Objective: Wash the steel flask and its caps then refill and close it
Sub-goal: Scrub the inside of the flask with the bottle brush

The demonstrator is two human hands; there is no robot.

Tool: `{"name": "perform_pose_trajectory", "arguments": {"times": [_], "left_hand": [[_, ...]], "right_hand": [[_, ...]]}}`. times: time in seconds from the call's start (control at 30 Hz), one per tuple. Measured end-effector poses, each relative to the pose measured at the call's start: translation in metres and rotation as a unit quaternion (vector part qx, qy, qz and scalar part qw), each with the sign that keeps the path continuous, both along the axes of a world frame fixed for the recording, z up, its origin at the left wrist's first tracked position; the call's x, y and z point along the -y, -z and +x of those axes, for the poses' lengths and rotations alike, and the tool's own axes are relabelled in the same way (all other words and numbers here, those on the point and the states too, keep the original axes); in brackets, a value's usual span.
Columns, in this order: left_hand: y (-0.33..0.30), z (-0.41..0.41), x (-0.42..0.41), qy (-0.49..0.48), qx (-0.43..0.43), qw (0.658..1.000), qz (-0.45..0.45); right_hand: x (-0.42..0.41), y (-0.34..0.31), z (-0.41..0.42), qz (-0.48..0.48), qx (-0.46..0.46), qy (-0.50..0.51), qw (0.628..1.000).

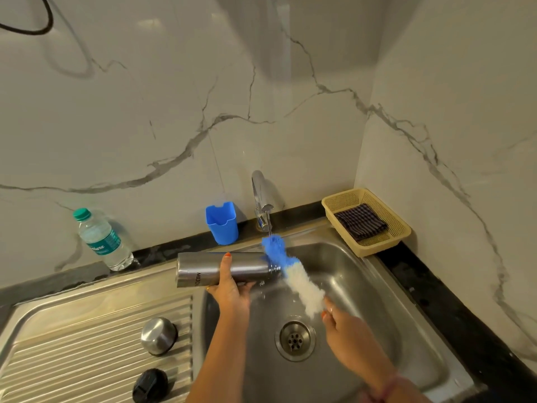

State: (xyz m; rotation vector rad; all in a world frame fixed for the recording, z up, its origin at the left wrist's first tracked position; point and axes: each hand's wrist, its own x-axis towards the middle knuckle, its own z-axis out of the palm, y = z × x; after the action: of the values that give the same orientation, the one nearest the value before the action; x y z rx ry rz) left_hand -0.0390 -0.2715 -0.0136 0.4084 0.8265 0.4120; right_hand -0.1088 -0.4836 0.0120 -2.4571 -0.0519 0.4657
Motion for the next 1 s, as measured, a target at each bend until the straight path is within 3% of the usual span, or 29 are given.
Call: {"name": "perform_pose_trajectory", "arguments": {"times": [0.67,0.8,1.0], "left_hand": [[0.011,0.001,0.002,0.038,0.024,0.999,0.018],[0.014,0.000,-0.001,0.038,0.033,0.999,0.014],[0.020,0.003,0.008,0.062,0.028,0.998,0.007]], "right_hand": [[0.007,-0.032,0.009,-0.005,-0.027,-0.053,0.998],[0.014,-0.036,-0.013,0.031,-0.056,-0.031,0.998],[-0.003,-0.032,0.019,0.035,-0.049,-0.028,0.998]]}}
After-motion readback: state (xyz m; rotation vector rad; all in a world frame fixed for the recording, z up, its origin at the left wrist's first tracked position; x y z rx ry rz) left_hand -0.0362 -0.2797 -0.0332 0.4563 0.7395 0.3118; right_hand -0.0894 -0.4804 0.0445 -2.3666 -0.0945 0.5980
